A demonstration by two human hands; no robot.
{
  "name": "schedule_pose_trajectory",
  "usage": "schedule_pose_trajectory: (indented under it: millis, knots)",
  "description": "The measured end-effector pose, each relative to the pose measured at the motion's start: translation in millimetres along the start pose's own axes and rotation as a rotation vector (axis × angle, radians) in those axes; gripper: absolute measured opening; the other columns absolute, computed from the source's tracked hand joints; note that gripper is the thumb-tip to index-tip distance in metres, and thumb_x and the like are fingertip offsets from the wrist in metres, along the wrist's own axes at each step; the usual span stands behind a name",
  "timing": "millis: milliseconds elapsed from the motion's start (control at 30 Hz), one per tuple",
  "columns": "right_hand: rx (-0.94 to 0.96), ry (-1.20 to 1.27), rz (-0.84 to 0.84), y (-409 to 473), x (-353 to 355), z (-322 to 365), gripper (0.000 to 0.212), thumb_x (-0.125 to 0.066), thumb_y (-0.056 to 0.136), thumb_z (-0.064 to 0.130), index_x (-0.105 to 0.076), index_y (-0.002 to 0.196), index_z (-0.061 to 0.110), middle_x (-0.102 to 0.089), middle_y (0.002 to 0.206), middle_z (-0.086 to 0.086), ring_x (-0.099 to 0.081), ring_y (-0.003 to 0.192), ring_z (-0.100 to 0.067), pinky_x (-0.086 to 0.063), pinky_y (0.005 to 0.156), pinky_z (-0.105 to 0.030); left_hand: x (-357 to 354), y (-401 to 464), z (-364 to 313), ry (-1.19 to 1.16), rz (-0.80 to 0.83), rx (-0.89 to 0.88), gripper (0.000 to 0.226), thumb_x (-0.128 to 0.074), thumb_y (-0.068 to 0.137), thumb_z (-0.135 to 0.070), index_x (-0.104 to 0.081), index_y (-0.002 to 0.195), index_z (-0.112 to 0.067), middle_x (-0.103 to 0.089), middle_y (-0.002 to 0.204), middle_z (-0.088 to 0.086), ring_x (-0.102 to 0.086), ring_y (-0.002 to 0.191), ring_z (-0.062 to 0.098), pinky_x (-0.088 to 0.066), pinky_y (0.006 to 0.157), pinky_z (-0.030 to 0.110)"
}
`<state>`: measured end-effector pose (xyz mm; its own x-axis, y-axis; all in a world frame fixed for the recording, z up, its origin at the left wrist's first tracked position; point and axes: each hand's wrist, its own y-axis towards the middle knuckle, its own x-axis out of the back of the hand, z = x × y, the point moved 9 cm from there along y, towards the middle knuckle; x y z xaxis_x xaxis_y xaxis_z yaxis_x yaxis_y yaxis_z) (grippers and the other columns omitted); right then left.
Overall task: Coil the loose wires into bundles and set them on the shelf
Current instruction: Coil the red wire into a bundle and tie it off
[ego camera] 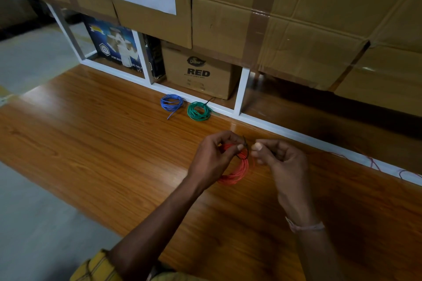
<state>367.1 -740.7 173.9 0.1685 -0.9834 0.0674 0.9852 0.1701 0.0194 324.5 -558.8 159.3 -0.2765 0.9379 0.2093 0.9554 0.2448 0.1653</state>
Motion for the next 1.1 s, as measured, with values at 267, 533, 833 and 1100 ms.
schedule_pose_trajectory:
  millis: [267,533,833,1100]
  knots:
    - [0.187,-0.362,0.277,22.6,-13.6,20.6,0.011,-0.075,0.092,0.023,-0.078,0.100,0.030,-0.069,0.105,0.009,-0.065,0.102,-0.008,-0.056,0.089,-0.034,-5.3,-3.9,-4.8,0.050,0.126,-0.050,0.005,-0.074,0.099,-0.016,-0.078,0.101,-0.019,-0.077,0.098,-0.008,-0.073,0.099,0.013,-0.059,0.089,0.040]
    - [0.098,-0.280,0.316,23.7,-19.2,9.6,0.005,-0.079,0.089,0.020,-0.075,0.091,0.021,-0.073,0.095,0.000,-0.068,0.094,-0.018,-0.056,0.085,-0.034,-1.7,-6.9,-3.1,0.035,0.173,-0.013,0.007,-0.073,0.101,-0.019,-0.078,0.104,-0.018,-0.077,0.099,-0.001,-0.073,0.099,0.019,-0.059,0.090,0.054]
    - [-0.059,-0.149,0.310,23.4,-20.8,-5.8,0.008,-0.077,0.088,0.019,-0.078,0.093,0.012,-0.079,0.092,-0.001,-0.072,0.092,-0.009,-0.051,0.079,-0.020,-3.6,-10.8,-6.5,-0.051,0.179,0.043,0.015,-0.073,0.101,-0.028,-0.076,0.097,-0.014,-0.070,0.087,0.013,-0.068,0.083,0.018,-0.054,0.078,0.034]
    - [-0.102,-0.103,0.141,36.4,-11.2,-14.3,0.015,-0.062,0.101,0.019,-0.070,0.105,0.008,-0.067,0.094,0.000,-0.059,0.085,-0.009,-0.045,0.072,-0.020,2.0,-9.5,7.7,-0.033,0.127,0.153,0.006,-0.072,0.097,-0.010,-0.077,0.095,-0.010,-0.070,0.094,0.019,-0.058,0.068,-0.003,-0.043,0.065,0.011]
